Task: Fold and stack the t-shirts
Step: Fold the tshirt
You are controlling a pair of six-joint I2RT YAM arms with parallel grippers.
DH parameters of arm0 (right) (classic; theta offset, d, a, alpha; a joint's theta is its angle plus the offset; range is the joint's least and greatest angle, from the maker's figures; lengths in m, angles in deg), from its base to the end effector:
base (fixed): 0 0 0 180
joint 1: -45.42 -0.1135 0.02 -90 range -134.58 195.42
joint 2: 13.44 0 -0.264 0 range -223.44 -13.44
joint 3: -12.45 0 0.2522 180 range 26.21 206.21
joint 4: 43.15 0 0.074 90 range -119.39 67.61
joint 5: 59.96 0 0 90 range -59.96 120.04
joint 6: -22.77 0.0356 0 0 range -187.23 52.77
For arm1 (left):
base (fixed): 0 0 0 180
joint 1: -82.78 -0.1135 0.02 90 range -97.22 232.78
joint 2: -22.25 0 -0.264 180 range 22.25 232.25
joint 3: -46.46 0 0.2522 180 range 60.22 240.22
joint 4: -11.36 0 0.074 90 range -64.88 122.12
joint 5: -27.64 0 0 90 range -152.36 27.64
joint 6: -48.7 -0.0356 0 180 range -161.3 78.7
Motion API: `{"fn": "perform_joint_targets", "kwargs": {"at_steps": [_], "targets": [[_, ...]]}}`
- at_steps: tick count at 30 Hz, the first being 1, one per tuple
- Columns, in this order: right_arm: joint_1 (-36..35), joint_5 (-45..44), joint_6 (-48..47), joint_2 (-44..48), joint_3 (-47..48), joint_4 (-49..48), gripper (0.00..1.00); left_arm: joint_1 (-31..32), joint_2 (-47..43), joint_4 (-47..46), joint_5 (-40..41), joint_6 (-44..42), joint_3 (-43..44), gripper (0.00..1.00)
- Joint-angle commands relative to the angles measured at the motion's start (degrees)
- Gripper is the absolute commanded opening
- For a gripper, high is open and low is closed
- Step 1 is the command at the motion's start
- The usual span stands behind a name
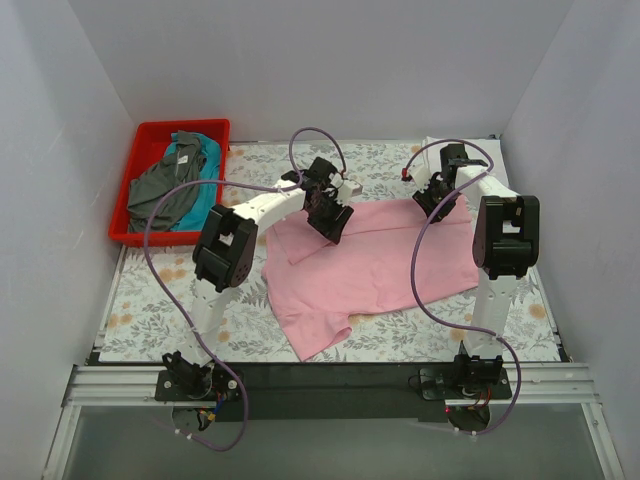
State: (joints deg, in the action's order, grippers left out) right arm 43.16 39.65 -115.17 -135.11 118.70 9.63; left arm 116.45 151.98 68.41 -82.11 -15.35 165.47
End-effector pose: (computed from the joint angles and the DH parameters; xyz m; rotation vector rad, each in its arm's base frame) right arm 0.4417 0.0234 0.1698 -1.1968 2.4509 0.0074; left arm 0.3905 -0.2746 0.1701 0.2931 2.8763 -0.7186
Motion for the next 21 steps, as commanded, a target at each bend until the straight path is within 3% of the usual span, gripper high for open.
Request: {"fn": "perform_joint_targets", "kwargs": {"at_steps": [1,14,18,21], "targets": [[0.1,-0.6,-0.5,-2.1,1.3,0.2,0.34,1.2,-4.7,1.6,-3.8,0.3,1.4,0.46],[0.1,-0.6,-0.6,-2.1,1.0,0.3,0.34,6.5,-6.9,2.4,-5.2,2.2,0.4,0.46],[0.1,0.2,-0.2,-0.7,1.0,0.3,0.34,4.4,-12.4,2.0,-4.6,5.4,-1.8,0.43],[0.1,1.3,-0.1,2.0,1.0,0.6,0.34,-0.7,-16.3,1.8,-4.3,6.7,-5.8,0.38]]}}
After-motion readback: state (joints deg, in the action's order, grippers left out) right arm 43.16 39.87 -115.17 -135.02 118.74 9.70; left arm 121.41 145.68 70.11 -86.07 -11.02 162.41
